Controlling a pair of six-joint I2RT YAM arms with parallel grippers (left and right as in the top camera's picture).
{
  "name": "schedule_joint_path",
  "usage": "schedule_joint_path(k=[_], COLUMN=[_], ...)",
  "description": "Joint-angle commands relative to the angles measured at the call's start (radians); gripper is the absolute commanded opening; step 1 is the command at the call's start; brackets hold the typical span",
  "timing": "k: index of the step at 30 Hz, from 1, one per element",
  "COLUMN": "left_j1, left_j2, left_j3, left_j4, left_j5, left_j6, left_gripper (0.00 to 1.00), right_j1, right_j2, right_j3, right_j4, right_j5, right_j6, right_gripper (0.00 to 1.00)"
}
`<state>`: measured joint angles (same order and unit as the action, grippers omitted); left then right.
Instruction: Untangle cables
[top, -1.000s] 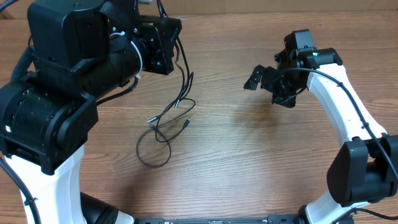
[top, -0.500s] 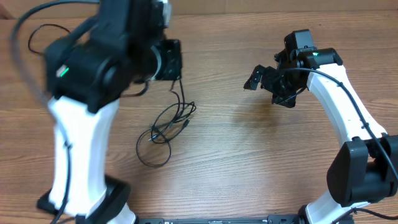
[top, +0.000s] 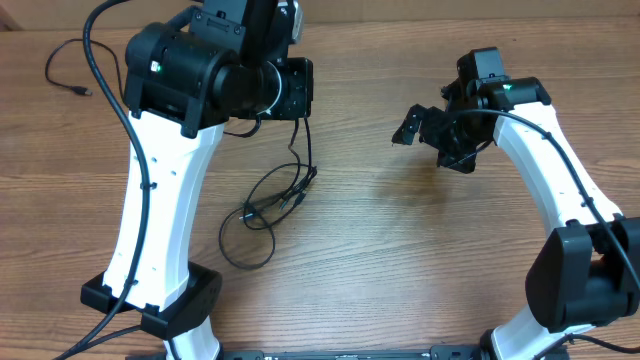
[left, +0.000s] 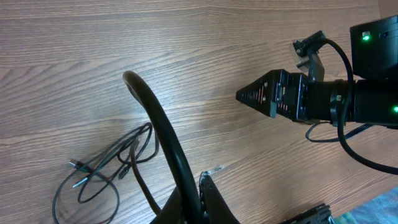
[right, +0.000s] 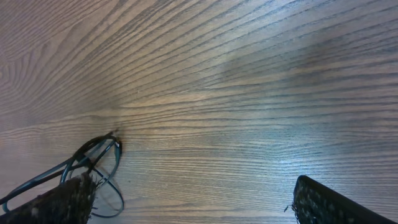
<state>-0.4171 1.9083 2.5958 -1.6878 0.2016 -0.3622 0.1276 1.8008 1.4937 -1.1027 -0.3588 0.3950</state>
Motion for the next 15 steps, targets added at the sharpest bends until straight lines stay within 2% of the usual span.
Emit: schedule_joint_path(k=[1, 3, 7, 10, 15], left_j1=[0.005, 0.005, 0.006, 0.018, 0.086], left_j2=[-0.018, -0.018, -0.024, -0.039, -0.065], left_j3=[0.003, 0.003, 0.005, 0.006, 0.006], left_j4=[0.006, 0.016, 0.081, 0.190, 0.386], left_j5=[-0.002, 0.014, 0.145, 0.311, 0.638], left_j6=[0.026, 0.026, 0.047, 0.074, 0.021], left_gripper=[0.04, 0.04, 0.04, 0.04, 0.04], right_j1=[0.003, 0.003, 0.003, 0.003, 0.003], right_j2=[-0.007, -0.007, -0.007, -0.007, -0.007], right_j3=[0.000, 0.000, 0.000, 0.000, 0.000], right_j4=[0.002, 0.002, 0.002, 0.002, 0.002], right_j5=[0.000, 0.000, 0.000, 0.000, 0.000], right_j6=[-0.004, -0.004, -0.004, -0.004, -0.004], right_gripper=[1.00, 1.00, 1.00, 1.00, 1.00])
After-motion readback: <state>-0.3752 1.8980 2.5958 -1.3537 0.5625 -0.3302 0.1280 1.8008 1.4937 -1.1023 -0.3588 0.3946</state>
